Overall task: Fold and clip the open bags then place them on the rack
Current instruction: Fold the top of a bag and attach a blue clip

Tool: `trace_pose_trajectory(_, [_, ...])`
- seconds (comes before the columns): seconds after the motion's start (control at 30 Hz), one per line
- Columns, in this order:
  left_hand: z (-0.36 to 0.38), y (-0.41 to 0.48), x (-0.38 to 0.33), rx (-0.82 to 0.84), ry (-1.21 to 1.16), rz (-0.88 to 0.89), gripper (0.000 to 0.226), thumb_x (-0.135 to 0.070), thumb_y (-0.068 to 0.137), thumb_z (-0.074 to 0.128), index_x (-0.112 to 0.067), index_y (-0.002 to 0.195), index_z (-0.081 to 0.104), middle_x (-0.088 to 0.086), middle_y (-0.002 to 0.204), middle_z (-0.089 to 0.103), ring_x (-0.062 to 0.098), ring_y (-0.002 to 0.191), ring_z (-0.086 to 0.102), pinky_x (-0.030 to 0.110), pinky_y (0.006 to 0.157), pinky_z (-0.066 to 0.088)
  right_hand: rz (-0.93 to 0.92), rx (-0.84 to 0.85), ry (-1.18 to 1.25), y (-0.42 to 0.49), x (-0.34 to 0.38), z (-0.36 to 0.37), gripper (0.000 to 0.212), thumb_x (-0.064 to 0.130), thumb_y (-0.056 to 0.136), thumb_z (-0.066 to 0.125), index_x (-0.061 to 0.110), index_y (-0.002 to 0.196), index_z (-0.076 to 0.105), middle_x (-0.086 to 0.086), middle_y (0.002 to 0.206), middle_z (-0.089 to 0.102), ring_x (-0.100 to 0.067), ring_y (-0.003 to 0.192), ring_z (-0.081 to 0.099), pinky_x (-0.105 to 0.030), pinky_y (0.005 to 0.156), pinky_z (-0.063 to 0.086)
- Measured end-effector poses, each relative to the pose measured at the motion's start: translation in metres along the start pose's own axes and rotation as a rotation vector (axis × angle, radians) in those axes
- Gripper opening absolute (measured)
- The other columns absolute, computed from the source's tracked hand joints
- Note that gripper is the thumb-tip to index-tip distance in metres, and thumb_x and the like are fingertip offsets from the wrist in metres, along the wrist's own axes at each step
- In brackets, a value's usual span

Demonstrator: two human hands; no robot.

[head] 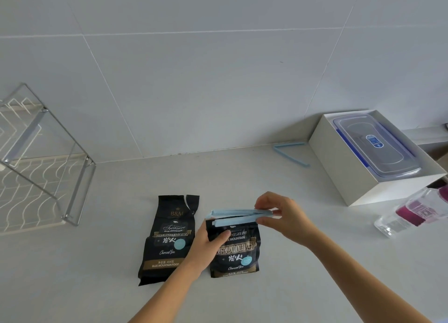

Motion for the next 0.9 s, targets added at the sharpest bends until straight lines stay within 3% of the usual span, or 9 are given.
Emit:
trace_pose_trajectory(0.17, [0.0,-0.001,0.006,-0.034,-0.071,-0.056,0.027,-0.016,0.086,0.063,-0.028,0.109,0.054,-0.004,0.107,0.065,0.006,0.097,0.063,0.009,0.062,0.051,0.015,0.035,-0.034,-0.001,0.003,0.017,0.029,0.017,0.077,0.073,0.031,0.1,0.063,0.018,0.095,0.068,0.002,0.094,0.062,-0.019,0.081,0.051])
trace_pose_trajectory(0.37, [-0.005,-0.004,0.007,-0.182,-0.086,-0.043,0.027,-0.019,0.077,0.074,-0.029,0.097,0.059,-0.002,0.102,0.067,0.009,0.093,0.065,0.013,0.06,0.052,0.027,-0.063,-0.014,-0.009,0.003,0.022,0.038,0.016,0.076,0.073,0.046,0.095,0.059,0.023,0.089,0.067,0.006,0.091,0.061,-0.007,0.074,0.046])
trace_pose_trajectory(0.5, [-0.006,-0.006,0.01,-0.212,-0.144,-0.055,0.024,-0.015,0.075,0.075,-0.027,0.091,0.062,-0.001,0.091,0.07,0.006,0.079,0.07,0.015,0.057,0.053,-0.008,-0.016,-0.099,-0.006,0.011,0.029,0.034,0.019,0.077,0.07,0.04,0.102,0.06,0.019,0.092,0.068,-0.001,0.09,0.062,-0.019,0.08,0.049])
trace_pose_trajectory(0.63, [-0.007,-0.006,0.016,-0.254,-0.161,-0.07,0.025,-0.014,0.075,0.075,-0.023,0.095,0.062,0.004,0.095,0.07,0.015,0.089,0.067,0.031,0.074,0.056,-0.082,0.011,-0.261,-0.001,0.021,0.035,0.033,0.019,0.081,0.067,0.031,0.111,0.061,0.013,0.1,0.067,-0.002,0.088,0.054,-0.017,0.077,0.042])
trace_pose_trajectory(0.77, [-0.001,-0.005,0.009,-0.243,-0.114,0.001,0.015,-0.013,0.076,0.074,-0.023,0.082,0.065,-0.004,0.075,0.071,0.006,0.073,0.069,0.016,0.058,0.053,-0.179,0.103,-0.422,0.005,0.038,0.044,0.03,0.022,0.084,0.064,0.025,0.113,0.062,0.005,0.1,0.063,-0.013,0.09,0.056,-0.023,0.072,0.042])
trace_pose_trajectory(0.9, [0.002,-0.011,0.003,-0.22,-0.12,0.083,0.014,-0.004,0.076,0.072,-0.018,0.075,0.068,0.0,0.065,0.07,0.009,0.064,0.068,0.015,0.054,0.051,-0.286,0.197,-0.613,0.014,0.062,0.072,0.017,0.021,0.087,0.056,0.018,0.103,0.062,-0.002,0.094,0.057,-0.022,0.086,0.055,-0.03,0.066,0.042])
Point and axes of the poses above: each hand's wrist, its own y-axis towards the middle knuckle, its own z-axis out of the palm, x = y × z, the point moved 5 cm from there along y, towards the middle knuckle
